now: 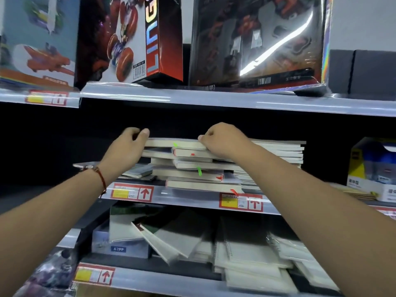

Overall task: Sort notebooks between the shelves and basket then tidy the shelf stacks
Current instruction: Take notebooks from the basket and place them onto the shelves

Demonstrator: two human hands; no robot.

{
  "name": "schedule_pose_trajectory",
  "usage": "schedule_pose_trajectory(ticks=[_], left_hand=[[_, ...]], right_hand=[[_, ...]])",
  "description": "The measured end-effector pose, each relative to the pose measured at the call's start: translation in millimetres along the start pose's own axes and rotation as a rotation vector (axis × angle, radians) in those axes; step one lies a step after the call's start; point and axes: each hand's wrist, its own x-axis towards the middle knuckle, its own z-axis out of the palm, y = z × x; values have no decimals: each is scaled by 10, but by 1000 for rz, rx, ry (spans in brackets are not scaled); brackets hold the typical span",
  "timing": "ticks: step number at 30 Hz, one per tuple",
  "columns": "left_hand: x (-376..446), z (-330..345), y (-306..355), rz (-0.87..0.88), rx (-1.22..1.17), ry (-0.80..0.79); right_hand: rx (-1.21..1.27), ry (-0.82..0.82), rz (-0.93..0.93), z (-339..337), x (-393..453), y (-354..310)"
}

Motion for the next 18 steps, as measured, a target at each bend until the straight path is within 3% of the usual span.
schedule_pose_trajectory(ticks=[3,6,9,14,18], left_hand=[[-449,-69,-25,64,-92,214],[-1134,43,-138,188,-128,54],[-1852,379,-387,213,-30,-329],[-2963,1241,-989,164,98,-840],[-4066,1986,-1566,-16,193,-1230]], right_hand=[[47,212,-137,15,-499,45],[86,232,-253,170,-1144,230],[79,-4,-235,572,-1737,563],[49,-498,-4,1650,-2717,1387],[-12,-872,177,2495,-3719,2064]])
